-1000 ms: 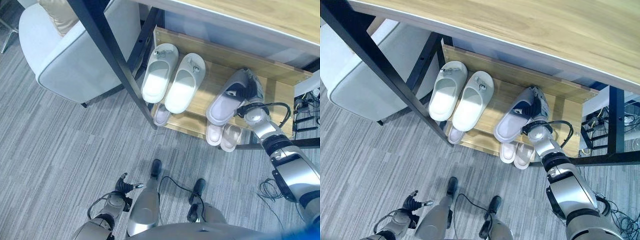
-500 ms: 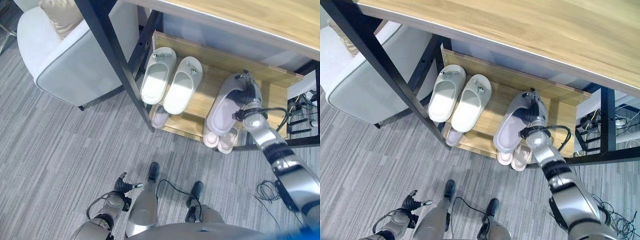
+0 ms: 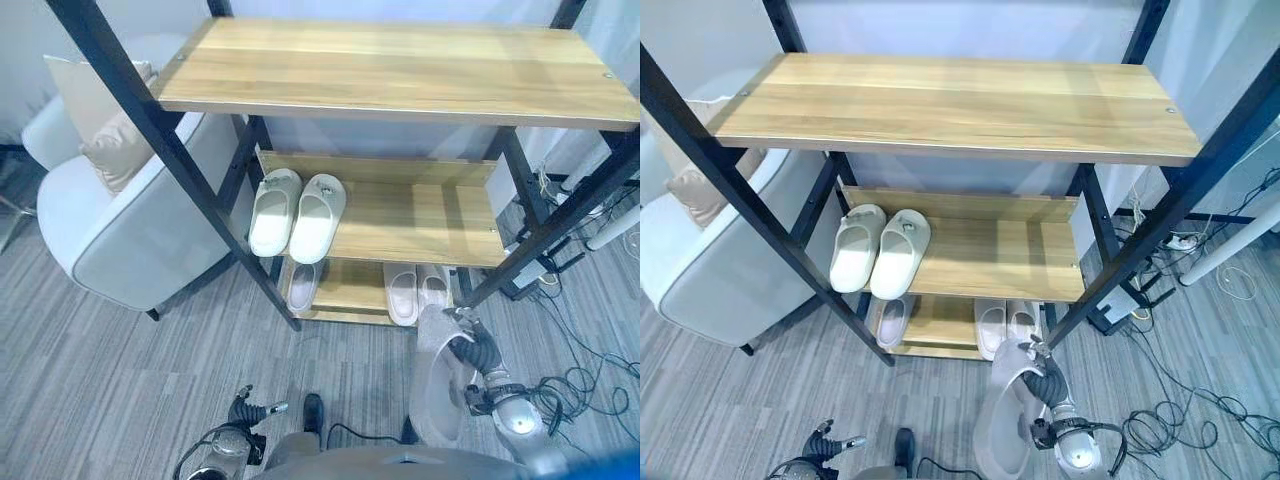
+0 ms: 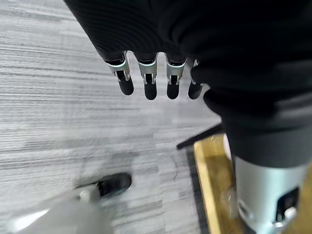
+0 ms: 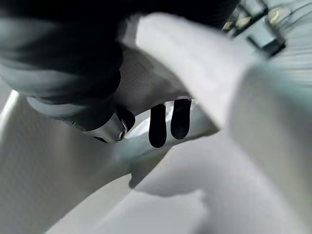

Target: Arrange the slippers neatly on the shoe rack.

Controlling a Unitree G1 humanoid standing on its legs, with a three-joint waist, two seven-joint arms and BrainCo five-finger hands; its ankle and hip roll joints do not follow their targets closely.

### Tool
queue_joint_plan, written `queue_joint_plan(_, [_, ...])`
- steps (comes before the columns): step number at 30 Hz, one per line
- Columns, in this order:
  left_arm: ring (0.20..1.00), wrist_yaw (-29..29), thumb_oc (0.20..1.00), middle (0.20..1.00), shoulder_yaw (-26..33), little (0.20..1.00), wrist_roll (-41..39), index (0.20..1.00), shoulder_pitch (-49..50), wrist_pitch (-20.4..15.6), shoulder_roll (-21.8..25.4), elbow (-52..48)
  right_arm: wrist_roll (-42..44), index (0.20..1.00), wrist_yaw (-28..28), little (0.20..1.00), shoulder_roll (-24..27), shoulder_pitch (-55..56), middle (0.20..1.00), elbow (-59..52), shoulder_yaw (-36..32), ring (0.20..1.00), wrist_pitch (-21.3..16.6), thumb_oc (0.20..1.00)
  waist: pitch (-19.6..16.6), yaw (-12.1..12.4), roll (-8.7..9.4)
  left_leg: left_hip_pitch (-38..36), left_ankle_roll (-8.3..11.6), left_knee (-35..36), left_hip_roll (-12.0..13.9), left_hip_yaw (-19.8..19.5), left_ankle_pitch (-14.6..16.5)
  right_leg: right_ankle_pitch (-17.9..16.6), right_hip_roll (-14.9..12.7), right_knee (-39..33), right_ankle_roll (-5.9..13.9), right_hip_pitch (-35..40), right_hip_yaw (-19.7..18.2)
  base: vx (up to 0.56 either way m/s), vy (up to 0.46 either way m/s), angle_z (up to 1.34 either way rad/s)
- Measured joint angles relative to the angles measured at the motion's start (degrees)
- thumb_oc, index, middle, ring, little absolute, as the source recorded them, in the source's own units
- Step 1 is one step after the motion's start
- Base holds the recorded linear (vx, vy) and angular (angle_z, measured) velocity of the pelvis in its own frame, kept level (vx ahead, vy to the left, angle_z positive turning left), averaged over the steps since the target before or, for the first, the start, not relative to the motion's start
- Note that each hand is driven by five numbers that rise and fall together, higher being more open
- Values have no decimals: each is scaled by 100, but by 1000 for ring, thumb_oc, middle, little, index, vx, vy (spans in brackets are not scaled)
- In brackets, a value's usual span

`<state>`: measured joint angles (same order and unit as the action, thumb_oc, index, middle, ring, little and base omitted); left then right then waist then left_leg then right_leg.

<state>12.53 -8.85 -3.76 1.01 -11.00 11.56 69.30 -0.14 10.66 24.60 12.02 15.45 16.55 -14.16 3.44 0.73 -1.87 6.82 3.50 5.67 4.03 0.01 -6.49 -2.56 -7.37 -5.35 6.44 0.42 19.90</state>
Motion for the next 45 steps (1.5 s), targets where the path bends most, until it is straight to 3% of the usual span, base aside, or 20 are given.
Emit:
queue_joint_plan(4, [1000,29,1000,1000,48,1000,-87,1000,533,61,-279,412,-24,200,-64,200,189,-543,200,-63,126,200,-33,200,189,381,-301,317,152,-290,138,-531,-282,242,283,197,-299,142,654,-146,-66,97])
queue_joint_plan(6, [1000,14,1000,1000,278,1000,-190,1000,377,76,-327,660,-34,200,-111,200,210,-539,200,-56,3,200,-45,200,434,313,-107,692,753,-375,-40,64,-843,509,-20,446,-546,41,1085,26,59,139])
queue_joint_plan(7, [1000,32,1000,1000,442,1000,-233,1000,477,97,-328,734,-45,200,-167,200,81,-594,200,-41,-48,200,-38,200,483,397,87,641,309,-652,37,967,-423,501,-133,410,-563,63,1039,49,151,70])
queue_joint_plan(8, [1000,-5,1000,1000,408,1000,-229,1000,613,185,-281,808,-16,200,-174,200,-36,-597,200,-122,-57,200,-70,200,482,342,207,363,180,-734,71,1242,-177,507,-221,442,-501,69,943,94,207,-13])
queue_joint_plan(11, [1000,-24,1000,1000,315,1000,-171,1000,665,180,-317,797,227,200,-274,200,-81,-522,200,-46,-249,200,-93,200,447,40,0,-537,-2,-50,189,1252,17,536,-161,734,-311,105,847,147,225,-24])
queue_joint_plan(16, [1000,-121,1000,1000,2,1000,97,1000,56,176,176,407,-228,200,-383,200,-73,-522,200,13,-33,200,-57,200,424,-126,370,-819,-467,-108,-390,1575,475,495,-880,1269,48,-28,503,108,326,-25])
queue_joint_plan(19, [1000,-112,1000,1000,-32,1000,125,1000,-450,80,245,313,-357,200,-428,200,-288,-719,200,146,327,200,-31,200,479,-226,284,-980,-876,-164,-627,1773,741,427,-1561,3299,121,-965,537,51,202,-33])
queue_joint_plan(22, [1000,-101,1000,1000,-78,1000,329,1000,-394,65,367,304,-355,200,-552,200,-317,-622,200,118,524,200,-46,200,531,-339,333,-1007,-887,-42,-625,1796,640,902,-967,3398,101,-1321,18,80,-4,-2])
queue_joint_plan(24, [1000,-103,1000,1000,-164,1000,413,1000,-234,75,331,328,-358,200,-587,200,-315,-582,200,155,547,200,-45,200,635,-309,417,-975,-839,-71,-593,1881,678,970,-492,2859,4,-1412,149,119,-18,-12])
queue_joint_plan(28, [1000,-137,1000,1000,-224,1000,565,1000,-61,162,202,506,-542,200,-572,200,-155,-541,200,270,473,200,-30,200,771,-315,470,-1209,-686,-192,-599,1760,863,772,-255,2162,-129,-1522,397,95,-129,20])
queue_joint_plan(29, [1000,-127,1000,1000,-222,1000,569,1000,8,154,210,445,-575,200,-538,200,-143,-518,200,418,432,200,-30,200,737,-308,511,-1296,-556,-321,-559,1655,965,404,-199,1832,-474,-1262,456,104,-216,24])
queue_joint_plan(30, [1000,-129,1000,1000,-230,1000,633,1000,86,134,140,397,-660,200,-510,200,-24,-555,200,640,407,200,-20,200,729,-201,293,-1284,-370,-539,-294,1642,1126,326,177,1293,-668,-957,467,86,-177,8])
queue_joint_plan(32, [1000,-90,1000,1000,-222,1000,690,1000,72,125,111,391,-752,200,-483,200,73,-521,200,679,308,200,9,200,748,-153,297,-989,-227,-1278,-128,1542,1231,288,350,844,-734,-668,441,-114,-184,2])
queue_joint_plan(34, [1000,-89,1000,1000,-227,1000,720,1000,-77,24,177,233,-797,200,-313,200,228,-762,200,941,222,200,23,200,825,-35,490,567,381,-4196,188,1153,1065,270,394,736,-1124,-622,410,-60,-92,-13])
queue_joint_plan(35, [1000,-113,1000,1000,-215,1000,679,1000,-102,0,176,160,-885,200,-271,200,302,-940,200,1052,293,200,54,200,880,-9,489,874,364,-4462,312,925,1092,281,468,714,-1120,-624,347,126,70,-49])
queue_joint_plan(37, [1000,-157,1000,1000,-141,1000,619,1000,-90,25,194,178,-1118,200,-264,200,456,-1009,200,859,532,200,115,200,873,0,476,790,320,-3048,573,877,1049,310,727,607,-1148,-579,290,158,163,-38])
queue_joint_plan(39, [1000,-173,1000,1000,-182,1000,434,1000,-120,35,343,237,-1237,200,-283,200,475,-1208,200,860,801,200,109,200,975,117,693,306,428,-727,931,277,632,329,976,596,-1007,-486,-61,126,249,-66])
queue_joint_plan(41, [1000,-172,1000,1000,-178,1000,440,1000,-182,47,415,306,-1251,200,-297,200,420,-1171,200,899,685,200,120,200,1003,165,817,184,398,-428,881,-193,576,461,1022,646,-768,-450,-175,77,221,-65])
queue_joint_plan(43, [1000,-220,1000,1000,-183,1000,446,1000,-207,57,423,398,-1249,200,-337,200,531,-956,200,740,657,200,121,200,973,-69,789,170,359,-1336,516,-124,605,618,1020,872,-1006,-397,-24,38,267,12])
queue_joint_plan(45, [1000,-227,1000,1000,-209,1000,452,1000,-172,62,346,396,-1251,200,-438,200,458,-791,200,742,719,200,126,200,986,-36,745,-202,316,-962,481,132,659,581,970,956,-1109,-410,111,-108,237,47])
